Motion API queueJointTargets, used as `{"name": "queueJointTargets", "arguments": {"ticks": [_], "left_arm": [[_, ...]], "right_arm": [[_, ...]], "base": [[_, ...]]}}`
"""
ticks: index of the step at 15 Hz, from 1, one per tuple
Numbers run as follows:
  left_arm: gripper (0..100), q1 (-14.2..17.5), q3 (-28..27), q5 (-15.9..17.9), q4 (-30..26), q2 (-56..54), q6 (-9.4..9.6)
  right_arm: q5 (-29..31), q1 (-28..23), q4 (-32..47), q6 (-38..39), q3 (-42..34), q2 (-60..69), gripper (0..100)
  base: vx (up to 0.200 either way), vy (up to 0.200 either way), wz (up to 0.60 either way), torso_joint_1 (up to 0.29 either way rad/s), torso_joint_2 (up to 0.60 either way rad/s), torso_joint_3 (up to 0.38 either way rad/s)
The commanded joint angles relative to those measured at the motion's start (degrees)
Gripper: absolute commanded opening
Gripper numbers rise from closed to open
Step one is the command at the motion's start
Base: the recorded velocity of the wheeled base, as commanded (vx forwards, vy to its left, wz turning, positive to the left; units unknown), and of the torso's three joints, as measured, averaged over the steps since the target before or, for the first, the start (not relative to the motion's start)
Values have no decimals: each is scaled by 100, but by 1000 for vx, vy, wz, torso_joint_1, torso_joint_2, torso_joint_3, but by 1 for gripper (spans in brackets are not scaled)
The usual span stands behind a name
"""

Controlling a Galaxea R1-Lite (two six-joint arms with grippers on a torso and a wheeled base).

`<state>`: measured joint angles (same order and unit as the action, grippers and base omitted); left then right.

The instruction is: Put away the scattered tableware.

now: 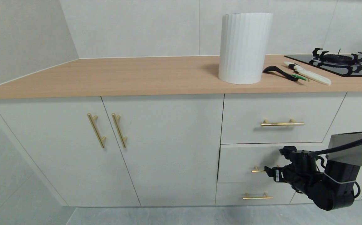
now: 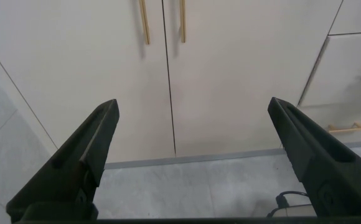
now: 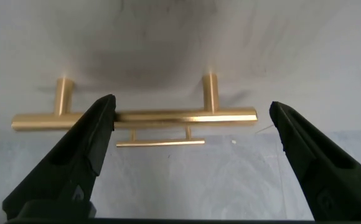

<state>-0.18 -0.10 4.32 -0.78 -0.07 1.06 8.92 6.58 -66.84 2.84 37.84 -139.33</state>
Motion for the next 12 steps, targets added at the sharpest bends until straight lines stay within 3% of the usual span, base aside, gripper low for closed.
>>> {"name": "queueJointTargets", "arguments": {"ticks": [1, 6, 12], "left_arm": [[100, 1, 1, -1, -1, 7, -1], [100, 1, 1, -1, -1, 7, -1], [100, 1, 1, -1, -1, 7, -1]], "right_arm": [[4, 1, 4, -29, -5, -7, 100], [4, 1, 101, -91, -189, 230, 100], [-585, 124, 2474, -319, -602, 2797, 100]], "base": [[0, 0, 0, 0, 0, 0], [0, 0, 0, 0, 0, 0], [0, 0, 0, 0, 0, 0]]}}
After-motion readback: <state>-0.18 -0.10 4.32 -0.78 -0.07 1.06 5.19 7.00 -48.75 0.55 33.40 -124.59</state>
